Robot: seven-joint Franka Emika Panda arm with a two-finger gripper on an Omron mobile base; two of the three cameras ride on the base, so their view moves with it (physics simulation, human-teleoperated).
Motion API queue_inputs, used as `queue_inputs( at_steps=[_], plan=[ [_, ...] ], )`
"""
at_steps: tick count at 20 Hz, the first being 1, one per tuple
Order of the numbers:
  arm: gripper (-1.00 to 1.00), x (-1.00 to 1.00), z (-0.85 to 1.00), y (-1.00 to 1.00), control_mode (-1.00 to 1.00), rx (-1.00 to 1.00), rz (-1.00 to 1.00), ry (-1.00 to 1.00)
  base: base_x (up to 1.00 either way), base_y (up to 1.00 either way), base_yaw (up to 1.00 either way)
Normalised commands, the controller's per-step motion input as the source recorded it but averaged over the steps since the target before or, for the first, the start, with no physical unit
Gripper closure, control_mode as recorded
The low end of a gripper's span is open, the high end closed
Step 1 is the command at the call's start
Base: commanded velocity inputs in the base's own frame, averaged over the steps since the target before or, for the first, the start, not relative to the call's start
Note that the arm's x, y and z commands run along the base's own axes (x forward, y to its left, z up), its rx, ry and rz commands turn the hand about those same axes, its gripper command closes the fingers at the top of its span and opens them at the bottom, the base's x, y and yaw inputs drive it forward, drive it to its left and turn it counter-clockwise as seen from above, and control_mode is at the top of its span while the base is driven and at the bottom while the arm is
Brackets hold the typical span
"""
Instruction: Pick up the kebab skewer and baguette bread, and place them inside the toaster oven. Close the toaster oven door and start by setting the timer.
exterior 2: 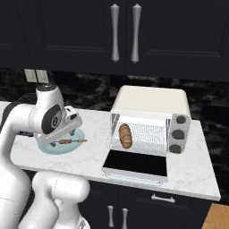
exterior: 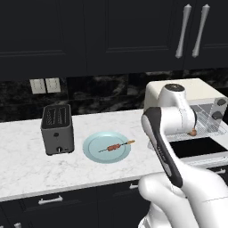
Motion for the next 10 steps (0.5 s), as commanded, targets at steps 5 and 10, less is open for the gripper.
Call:
queue_inputs(
  at_steps=[5, 10],
  plan=[
    [-1.00, 0.88, -0.21, 0.73, -1.00, -0.14, 0.15, 0.06, 0.00, 0.00, 0.00],
    [-1.00, 0.63, -0.25, 0.06, -1.00, -0.18, 0.10, 0.02, 0.00, 0.00, 0.00]
  ],
)
